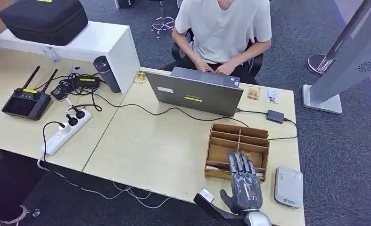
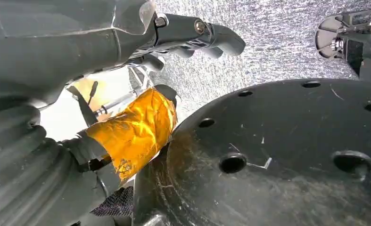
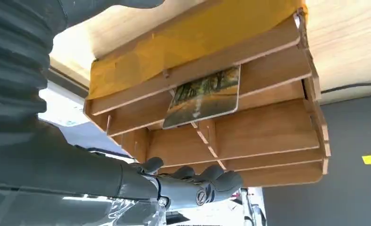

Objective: Pass the card to the sensor for recognition and then transmit it.

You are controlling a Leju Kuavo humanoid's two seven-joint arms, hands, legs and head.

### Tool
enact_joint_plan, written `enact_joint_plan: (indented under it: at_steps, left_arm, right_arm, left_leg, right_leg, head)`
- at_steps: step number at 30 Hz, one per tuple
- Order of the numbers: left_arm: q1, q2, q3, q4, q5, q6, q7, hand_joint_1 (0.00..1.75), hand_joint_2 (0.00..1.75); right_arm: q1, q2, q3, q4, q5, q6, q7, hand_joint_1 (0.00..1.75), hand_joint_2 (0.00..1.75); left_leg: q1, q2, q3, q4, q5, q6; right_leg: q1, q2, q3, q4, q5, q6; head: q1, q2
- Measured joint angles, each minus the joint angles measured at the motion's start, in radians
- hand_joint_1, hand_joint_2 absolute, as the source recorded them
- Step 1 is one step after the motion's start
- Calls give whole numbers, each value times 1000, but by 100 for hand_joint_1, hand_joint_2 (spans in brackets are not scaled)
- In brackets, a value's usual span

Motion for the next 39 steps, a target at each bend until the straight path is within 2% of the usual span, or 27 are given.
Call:
enact_joint_plan:
  at_steps: [23,39]
  left_arm:
    - [0,0,0,0,-2,-4,0,0,175]
    - [-1,0,0,0,0,-5,0,0,175]
  right_arm:
    - [-9,31,-47,94,18,-53,-42,0,175]
    - [-10,52,-55,101,23,-69,-58,0,175]
  left_leg:
    - [0,0,0,0,0,0]
    - [0,0,0,0,0,0]
  right_leg:
    - [0,0,0,0,0,0]
    - [0,0,0,0,0,0]
  head:
    - [0,0]
    - [0,0]
